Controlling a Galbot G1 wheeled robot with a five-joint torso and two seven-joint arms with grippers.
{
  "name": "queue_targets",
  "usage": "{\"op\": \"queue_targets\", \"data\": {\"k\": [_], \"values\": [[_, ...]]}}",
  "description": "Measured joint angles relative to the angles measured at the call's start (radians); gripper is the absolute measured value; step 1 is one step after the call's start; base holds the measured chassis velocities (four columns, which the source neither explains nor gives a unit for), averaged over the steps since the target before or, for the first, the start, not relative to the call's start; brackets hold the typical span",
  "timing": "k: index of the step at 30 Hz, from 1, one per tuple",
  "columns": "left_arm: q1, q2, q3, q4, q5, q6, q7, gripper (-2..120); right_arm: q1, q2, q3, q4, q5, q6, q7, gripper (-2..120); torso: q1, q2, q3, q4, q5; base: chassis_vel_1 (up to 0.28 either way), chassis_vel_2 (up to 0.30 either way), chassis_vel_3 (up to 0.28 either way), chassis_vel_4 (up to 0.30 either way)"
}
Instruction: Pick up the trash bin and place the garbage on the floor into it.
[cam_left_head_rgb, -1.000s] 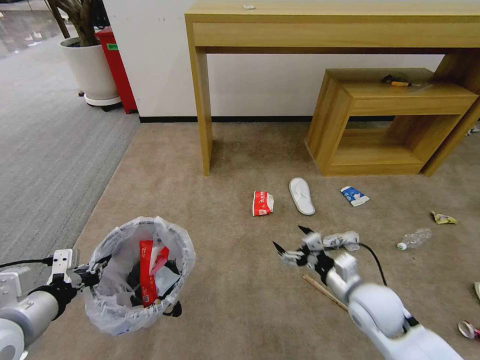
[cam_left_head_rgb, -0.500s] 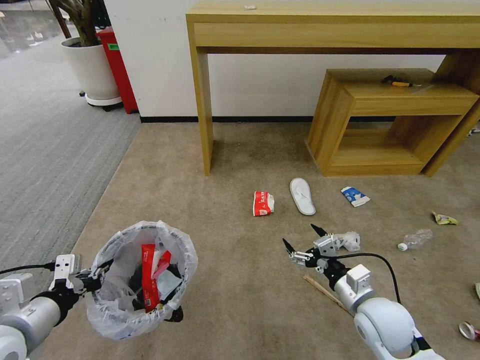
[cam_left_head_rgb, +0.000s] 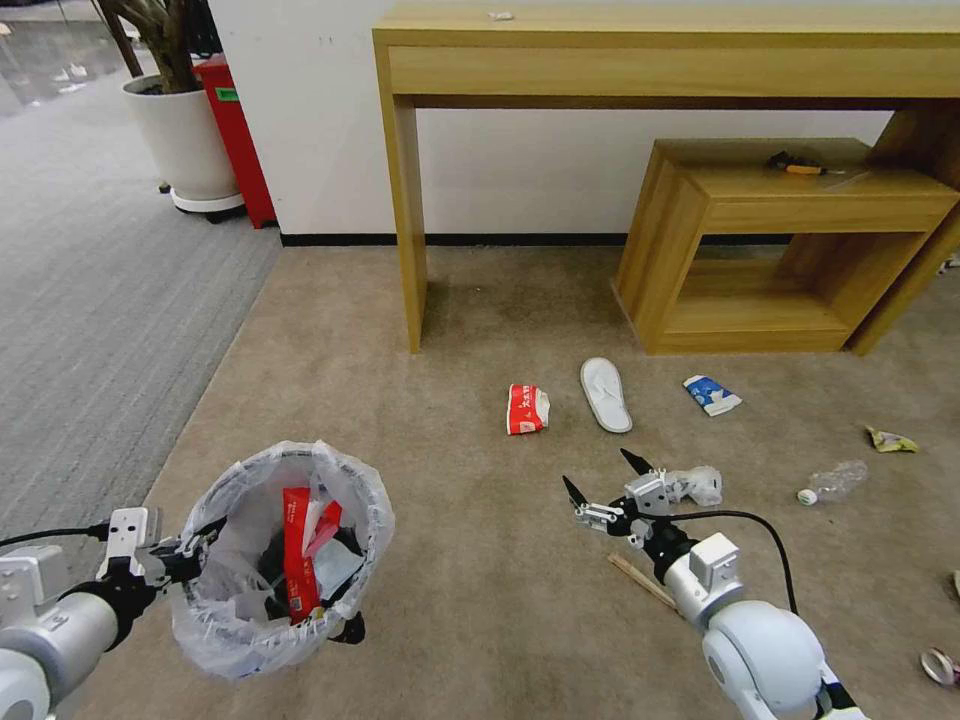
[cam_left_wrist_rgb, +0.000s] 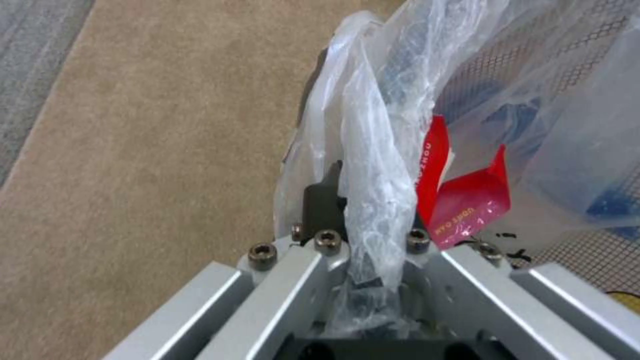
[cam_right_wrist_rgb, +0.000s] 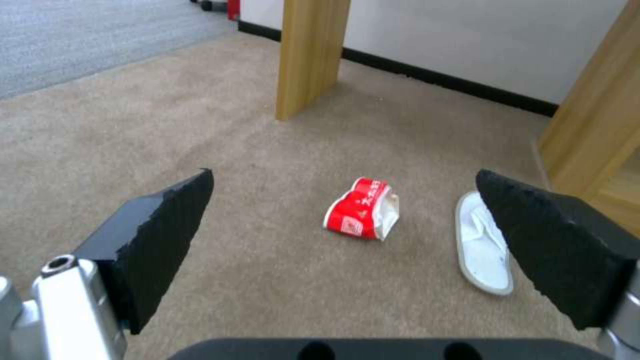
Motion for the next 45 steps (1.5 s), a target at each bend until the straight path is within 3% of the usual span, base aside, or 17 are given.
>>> {"op": "queue_targets", "data": {"k": [20,45], "values": [[0.01,-0.005,0.0,-0.018,0.005,0.0,0.008,0,0.03,-0.014,-0.03,-0.027,0.011,-0.03,0.016,100,0.0,0.0,0.0,-0.0001,0.0,-0.083,0.077,0.079,-0.077],[0.025,-0.022,-0.002,-0.026,0.013,0.0,0.019,0,0.071,0.006,-0.078,-0.104,0.035,-0.049,0.055,100,0.0,0.0,0.0,-0.0001,-0.0002,-0.151,0.154,0.156,-0.147]]}}
